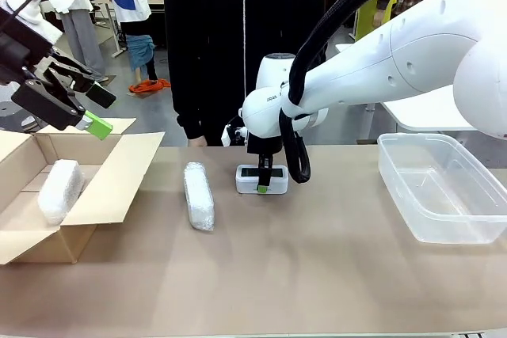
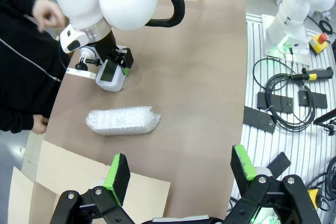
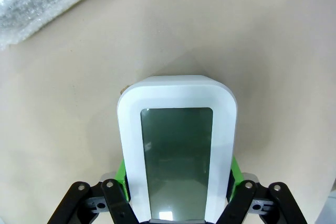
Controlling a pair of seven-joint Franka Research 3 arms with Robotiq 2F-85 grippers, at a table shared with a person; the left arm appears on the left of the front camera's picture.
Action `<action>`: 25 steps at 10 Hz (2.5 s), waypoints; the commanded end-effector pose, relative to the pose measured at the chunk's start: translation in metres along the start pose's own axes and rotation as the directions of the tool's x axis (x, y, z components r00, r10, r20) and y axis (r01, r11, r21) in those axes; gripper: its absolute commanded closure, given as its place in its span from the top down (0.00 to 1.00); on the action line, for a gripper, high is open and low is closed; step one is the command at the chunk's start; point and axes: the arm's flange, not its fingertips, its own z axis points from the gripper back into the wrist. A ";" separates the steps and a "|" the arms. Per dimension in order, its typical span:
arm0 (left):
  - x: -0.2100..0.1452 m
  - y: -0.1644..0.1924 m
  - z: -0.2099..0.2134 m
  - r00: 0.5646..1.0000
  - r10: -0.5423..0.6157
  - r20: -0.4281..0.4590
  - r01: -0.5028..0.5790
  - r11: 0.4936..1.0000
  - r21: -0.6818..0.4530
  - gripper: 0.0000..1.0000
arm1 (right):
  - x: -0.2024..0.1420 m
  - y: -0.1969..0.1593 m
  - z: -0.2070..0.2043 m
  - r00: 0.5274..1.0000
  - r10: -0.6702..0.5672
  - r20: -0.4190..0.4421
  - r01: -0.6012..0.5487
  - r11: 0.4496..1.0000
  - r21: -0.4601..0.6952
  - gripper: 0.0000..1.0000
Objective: Separate and place wrapped and unwrapped clocks.
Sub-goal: Pick up the Digital clock indicated by the person, then if the picked Digital clock is wrapped, place it in the Package Box ; if not, place it in the Organizing box.
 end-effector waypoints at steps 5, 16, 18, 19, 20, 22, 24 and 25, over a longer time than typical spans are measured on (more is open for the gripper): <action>0.000 0.001 0.000 1.000 -0.001 0.009 0.001 1.000 -0.009 1.00 | -0.007 0.092 0.139 0.999 0.003 0.046 0.002 0.995 -0.101 0.33; 0.000 0.001 0.000 1.000 -0.001 0.009 0.001 1.000 -0.009 1.00 | -0.005 0.131 0.200 0.996 -0.007 0.090 0.023 0.985 -0.170 0.33; 0.000 0.001 0.000 1.000 -0.001 0.009 0.001 1.000 -0.009 1.00 | -0.005 0.131 0.200 0.996 -0.007 0.090 0.023 0.985 -0.170 0.33; 0.000 0.001 0.000 1.000 -0.001 0.009 0.001 1.000 -0.009 1.00 | -0.005 0.131 0.200 0.996 -0.007 0.090 0.023 0.985 -0.170 0.33; 0.000 0.001 0.000 1.000 -0.001 0.009 0.001 1.000 -0.009 1.00 | -0.005 0.131 0.200 0.996 -0.007 0.090 0.023 0.985 -0.170 0.33; 0.000 0.001 0.000 1.000 -0.001 0.009 0.001 1.000 -0.009 1.00 | -0.005 0.131 0.200 0.996 -0.007 0.090 0.023 0.985 -0.170 0.33; 0.000 0.001 0.000 1.000 -0.001 0.009 0.001 1.000 -0.009 1.00 | -0.005 0.131 0.200 0.996 -0.007 0.090 0.023 0.985 -0.170 0.33; 0.000 0.001 0.000 1.000 -0.001 0.009 0.001 1.000 -0.009 1.00 | -0.005 0.131 0.200 0.996 -0.007 0.090 0.023 0.985 -0.170 0.33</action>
